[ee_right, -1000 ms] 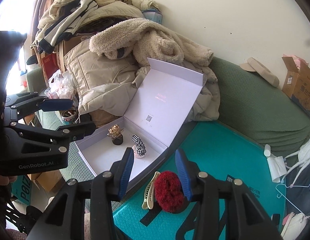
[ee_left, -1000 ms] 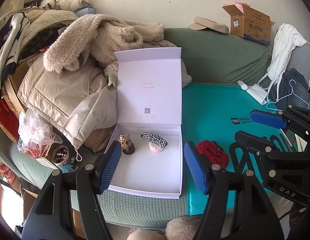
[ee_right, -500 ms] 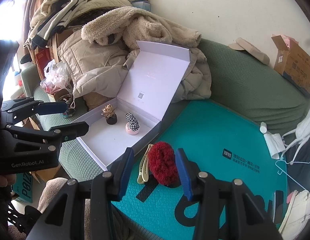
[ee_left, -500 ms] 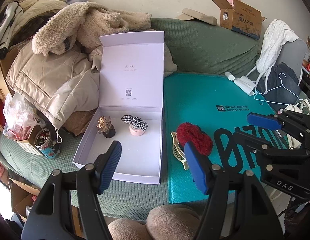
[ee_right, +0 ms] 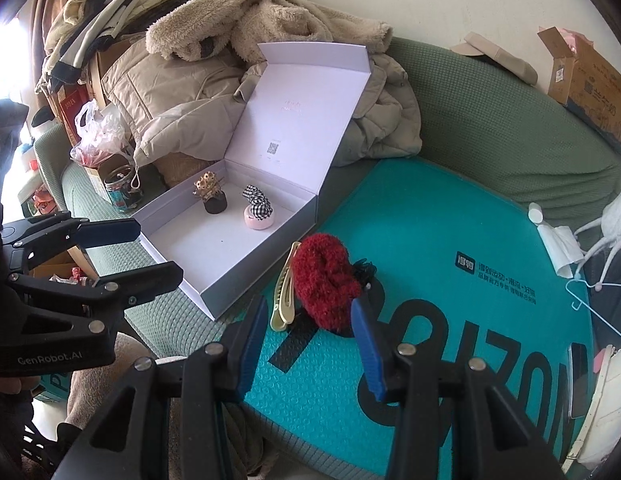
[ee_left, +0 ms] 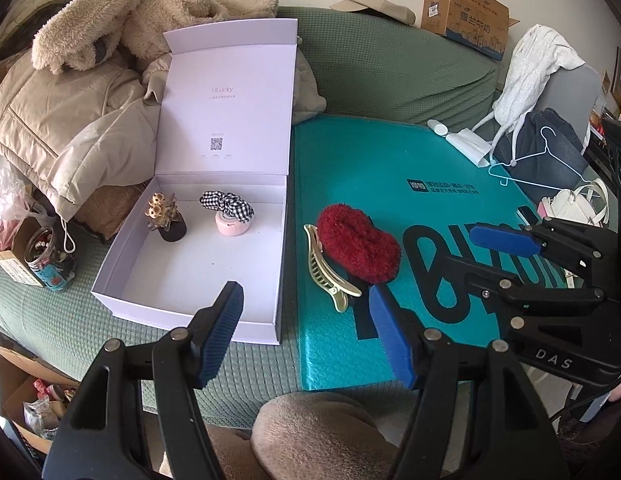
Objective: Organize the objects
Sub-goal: 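Withdraw both tools from the box back toward the mat, then grasp the red fuzzy scrunchie with the right tool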
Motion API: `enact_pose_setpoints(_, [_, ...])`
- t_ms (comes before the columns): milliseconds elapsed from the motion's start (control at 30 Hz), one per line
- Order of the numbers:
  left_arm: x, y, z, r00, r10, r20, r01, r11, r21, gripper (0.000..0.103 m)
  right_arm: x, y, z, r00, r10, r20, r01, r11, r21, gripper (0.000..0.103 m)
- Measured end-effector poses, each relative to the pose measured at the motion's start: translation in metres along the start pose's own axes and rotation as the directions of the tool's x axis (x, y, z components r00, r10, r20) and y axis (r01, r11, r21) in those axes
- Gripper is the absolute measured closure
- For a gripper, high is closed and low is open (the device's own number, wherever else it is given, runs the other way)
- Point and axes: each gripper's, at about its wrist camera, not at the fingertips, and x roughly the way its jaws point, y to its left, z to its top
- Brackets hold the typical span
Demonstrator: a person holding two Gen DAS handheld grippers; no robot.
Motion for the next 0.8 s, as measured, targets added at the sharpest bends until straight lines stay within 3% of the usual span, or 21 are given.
enact_pose_setpoints(367, [0.049, 0.002, -0.021, 0.998, -0.026, -0.065, 0.023, 0.999, -0.038, 0.039, 0.036, -0.019, -0.018, 0.997, 0.033, -0.066, -0.03, 0.999, 0.041, 0.059])
enact_pose_setpoints(600, [0.071, 0.006, -0.022, 0.997, -0.027, -0.072, 0.023, 0.998, -0.058, 0.039, 0.064, -0.033, -0.019, 0.994, 0.049, -0.096, -0.042, 0.996, 0.074, 0.041])
enact_pose_setpoints(800, [0.086, 0.013, -0.019, 0.997, -0.024, -0.079, 0.018, 0.997, -0.079, 0.039, 0.09, -0.04, -0.014, 0.991, 0.063, -0.114, -0.055, 0.996, 0.074, 0.039])
